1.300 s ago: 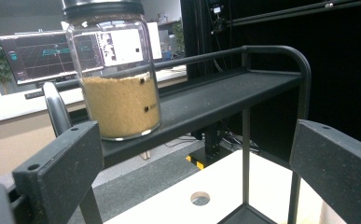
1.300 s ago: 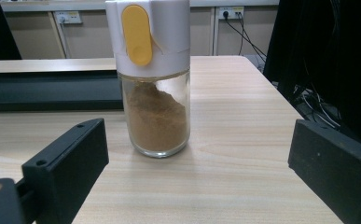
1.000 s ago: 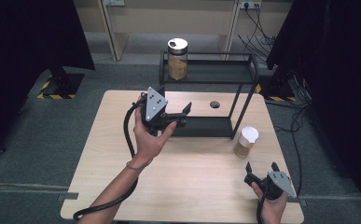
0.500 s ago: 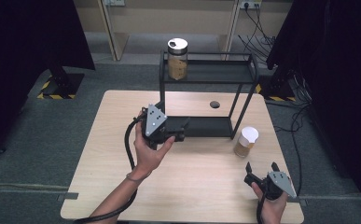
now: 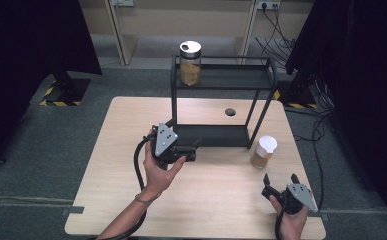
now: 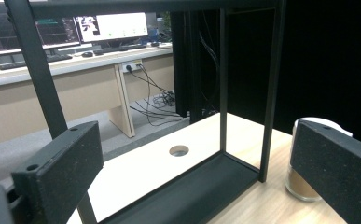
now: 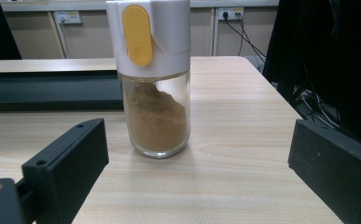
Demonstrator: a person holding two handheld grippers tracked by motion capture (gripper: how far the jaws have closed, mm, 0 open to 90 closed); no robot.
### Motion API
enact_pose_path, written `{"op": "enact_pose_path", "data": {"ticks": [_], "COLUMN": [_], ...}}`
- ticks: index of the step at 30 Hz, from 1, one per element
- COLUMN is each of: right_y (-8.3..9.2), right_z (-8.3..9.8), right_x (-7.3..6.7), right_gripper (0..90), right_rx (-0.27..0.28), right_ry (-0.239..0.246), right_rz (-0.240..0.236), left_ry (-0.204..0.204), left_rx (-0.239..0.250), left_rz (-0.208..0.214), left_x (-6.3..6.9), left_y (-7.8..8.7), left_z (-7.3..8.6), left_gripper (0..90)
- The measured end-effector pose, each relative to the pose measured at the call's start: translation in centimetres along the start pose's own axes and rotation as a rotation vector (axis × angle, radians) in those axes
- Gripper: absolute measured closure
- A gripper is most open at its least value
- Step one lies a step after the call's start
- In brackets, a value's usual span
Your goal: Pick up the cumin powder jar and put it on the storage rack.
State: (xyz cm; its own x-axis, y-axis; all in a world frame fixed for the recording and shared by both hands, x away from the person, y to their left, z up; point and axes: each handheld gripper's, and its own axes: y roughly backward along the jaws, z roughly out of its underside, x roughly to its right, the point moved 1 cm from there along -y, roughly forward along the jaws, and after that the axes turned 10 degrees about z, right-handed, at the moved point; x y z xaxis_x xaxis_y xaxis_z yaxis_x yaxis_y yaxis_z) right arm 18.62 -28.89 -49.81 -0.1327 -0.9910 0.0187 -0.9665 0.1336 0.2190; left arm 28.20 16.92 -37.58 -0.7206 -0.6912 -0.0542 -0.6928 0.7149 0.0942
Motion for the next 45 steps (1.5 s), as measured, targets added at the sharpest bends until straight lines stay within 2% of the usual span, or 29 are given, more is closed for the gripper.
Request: {"op": "enact_pose_path", "data": {"ticks": [5,22,30,34,39,45], "right_y": [0.0,0.0,0.1,0.1,0.1,0.1], "right_z": [0.0,0.1,0.1,0.1,0.1,0.1], "right_x": [0.0,0.0,0.0,0.0,-0.1,-0.1], "right_gripper": [5.0,5.0,5.0,5.0,5.0,5.0], "right_rx": [0.001,0.005,0.006,0.007,0.008,0.009], "right_ry": [0.001,0.002,0.002,0.004,0.006,0.008], "right_rz": [0.000,-0.001,0.000,0.001,0.002,0.002], "left_ry": [0.003,0.058,0.082,0.091,0.127,0.149], "left_rx": [-0.007,-0.029,-0.032,-0.056,-0.102,-0.134], "left_rz": [0.003,0.029,0.028,0.035,0.054,0.065], "left_x": [0.2,0.4,0.3,0.2,-0.1,-0.2], "left_y": [0.3,1.1,1.7,1.8,1.7,1.8], "left_z": [0.6,3.8,5.2,6.0,7.2,8.5], "left_gripper": [1.6,1.6,1.4,1.3,1.2,1.4]}}
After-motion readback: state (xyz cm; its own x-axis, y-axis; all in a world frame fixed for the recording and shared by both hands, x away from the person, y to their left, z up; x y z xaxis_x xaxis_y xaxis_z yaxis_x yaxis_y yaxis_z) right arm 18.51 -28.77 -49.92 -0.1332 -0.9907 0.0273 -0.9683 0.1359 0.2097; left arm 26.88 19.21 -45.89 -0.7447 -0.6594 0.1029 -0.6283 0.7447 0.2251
